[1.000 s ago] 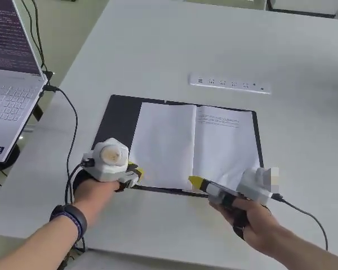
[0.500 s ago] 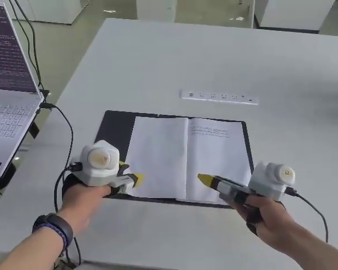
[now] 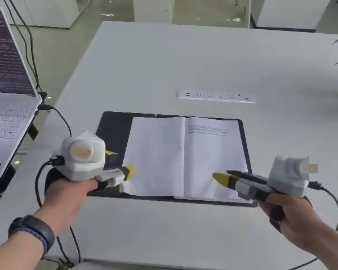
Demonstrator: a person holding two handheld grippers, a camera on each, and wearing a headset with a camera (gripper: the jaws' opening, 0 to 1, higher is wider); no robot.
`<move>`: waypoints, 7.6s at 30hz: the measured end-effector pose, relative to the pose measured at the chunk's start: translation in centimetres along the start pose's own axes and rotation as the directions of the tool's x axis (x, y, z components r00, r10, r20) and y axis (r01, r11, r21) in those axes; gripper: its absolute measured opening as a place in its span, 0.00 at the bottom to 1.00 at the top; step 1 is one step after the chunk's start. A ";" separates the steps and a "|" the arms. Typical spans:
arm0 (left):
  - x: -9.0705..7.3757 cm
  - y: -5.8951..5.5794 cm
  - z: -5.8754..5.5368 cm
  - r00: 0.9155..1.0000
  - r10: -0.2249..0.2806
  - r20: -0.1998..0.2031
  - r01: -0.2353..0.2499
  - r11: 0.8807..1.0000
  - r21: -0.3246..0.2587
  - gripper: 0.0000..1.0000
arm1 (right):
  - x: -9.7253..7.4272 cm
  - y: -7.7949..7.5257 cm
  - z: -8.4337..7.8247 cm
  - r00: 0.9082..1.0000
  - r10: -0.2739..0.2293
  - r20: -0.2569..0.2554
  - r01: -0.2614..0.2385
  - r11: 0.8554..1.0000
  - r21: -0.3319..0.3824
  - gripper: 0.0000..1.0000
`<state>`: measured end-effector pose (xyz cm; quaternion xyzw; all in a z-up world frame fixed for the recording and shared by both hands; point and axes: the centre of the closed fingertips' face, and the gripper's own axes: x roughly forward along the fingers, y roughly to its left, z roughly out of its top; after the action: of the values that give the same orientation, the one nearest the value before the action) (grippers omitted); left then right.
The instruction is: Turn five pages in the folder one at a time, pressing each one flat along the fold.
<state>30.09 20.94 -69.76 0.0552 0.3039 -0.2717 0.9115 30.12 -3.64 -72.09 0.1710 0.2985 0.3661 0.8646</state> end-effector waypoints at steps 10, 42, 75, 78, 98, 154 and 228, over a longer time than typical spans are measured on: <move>-3.1 0.3 1.2 0.999 0.019 0.045 -0.020 1.000 0.016 0.50 | -4.0 -0.7 1.8 0.998 -0.056 0.040 0.059 0.995 -0.075 0.59; -6.6 -1.8 0.4 0.995 0.057 0.077 -0.050 0.995 -0.086 0.74 | -8.7 -0.1 0.1 0.983 -0.172 0.068 0.177 0.981 -0.085 0.73; 0.2 -8.1 3.3 0.990 -0.135 0.031 0.131 0.987 0.098 0.73 | -10.2 -0.2 -0.6 0.968 -0.213 0.132 0.219 0.975 -0.027 0.72; 1.3 -9.0 4.1 0.987 -0.161 0.027 0.156 0.980 0.120 0.72 | -10.3 -0.1 -0.7 0.969 -0.215 0.125 0.221 0.975 -0.033 0.71; 12.0 -16.4 7.0 0.951 -0.290 -0.106 0.309 0.880 0.360 0.69 | -10.1 -0.1 -1.6 0.975 -0.207 0.086 0.210 0.977 -0.037 0.71; 22.9 -23.7 1.0 0.907 -0.333 -0.257 0.404 0.859 0.314 0.56 | -9.9 -2.4 -2.6 0.977 -0.199 0.080 0.195 0.979 0.059 0.66; 21.0 -23.3 1.3 0.907 -0.347 -0.238 0.403 0.881 0.249 0.60 | -0.3 -8.4 -0.4 0.997 -0.034 0.065 0.010 0.939 0.344 0.00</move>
<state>32.41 -8.83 -79.48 0.1543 0.3491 -0.4790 0.7905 34.17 -9.50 -76.59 0.3285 0.3294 0.2924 0.8355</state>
